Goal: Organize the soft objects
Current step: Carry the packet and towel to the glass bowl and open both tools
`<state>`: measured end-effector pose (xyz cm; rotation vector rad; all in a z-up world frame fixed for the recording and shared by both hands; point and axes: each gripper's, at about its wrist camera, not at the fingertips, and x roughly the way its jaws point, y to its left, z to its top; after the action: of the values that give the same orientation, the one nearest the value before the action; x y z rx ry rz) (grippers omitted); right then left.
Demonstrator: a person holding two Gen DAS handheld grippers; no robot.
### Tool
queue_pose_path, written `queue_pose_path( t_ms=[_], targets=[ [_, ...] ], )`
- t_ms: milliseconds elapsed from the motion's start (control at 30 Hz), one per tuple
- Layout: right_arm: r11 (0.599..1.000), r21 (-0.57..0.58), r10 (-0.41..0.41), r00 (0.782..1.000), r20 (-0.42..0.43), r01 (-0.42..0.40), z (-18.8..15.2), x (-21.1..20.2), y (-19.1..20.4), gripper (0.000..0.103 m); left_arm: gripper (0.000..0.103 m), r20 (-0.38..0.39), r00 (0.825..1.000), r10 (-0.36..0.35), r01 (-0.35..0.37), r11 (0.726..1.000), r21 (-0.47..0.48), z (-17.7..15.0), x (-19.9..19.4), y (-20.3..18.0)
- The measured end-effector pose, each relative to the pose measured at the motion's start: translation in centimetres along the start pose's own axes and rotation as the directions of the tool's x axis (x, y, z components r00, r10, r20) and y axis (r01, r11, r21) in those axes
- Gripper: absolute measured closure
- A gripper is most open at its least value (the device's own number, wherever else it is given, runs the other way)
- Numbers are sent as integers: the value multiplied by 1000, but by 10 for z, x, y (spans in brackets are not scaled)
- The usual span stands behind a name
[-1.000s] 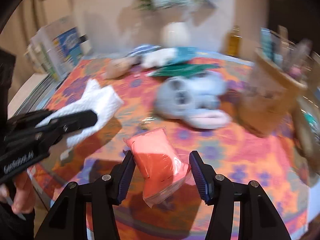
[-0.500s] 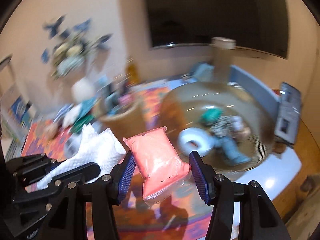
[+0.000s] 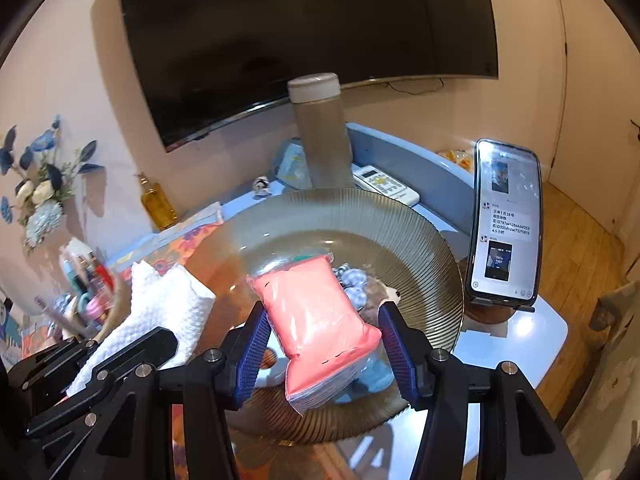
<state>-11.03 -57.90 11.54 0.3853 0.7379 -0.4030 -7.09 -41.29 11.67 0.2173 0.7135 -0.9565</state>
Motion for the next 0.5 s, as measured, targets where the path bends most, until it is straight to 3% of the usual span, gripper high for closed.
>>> queue_pose_path(
  t_ms=[200,267,333,500],
  targets=[
    [999,31,-10,999,-34,11,6,21,-6,43,94,-10,1000,9,-9,1000,11,6,15,-1],
    [999,54,1,999,-42,2,6,24,-9,39,81,-14,1000,17,-17,1000,16,7,18,0],
    [998,68,1,999,-41,2,6,25,-13,39,61,-17,998,58,-58,998,5,8,19,3],
    [996,84,7,999,-33,-5,4,17,-17,39,60,-16,999,38,-38,999,-11,6,10,8]
  ],
)
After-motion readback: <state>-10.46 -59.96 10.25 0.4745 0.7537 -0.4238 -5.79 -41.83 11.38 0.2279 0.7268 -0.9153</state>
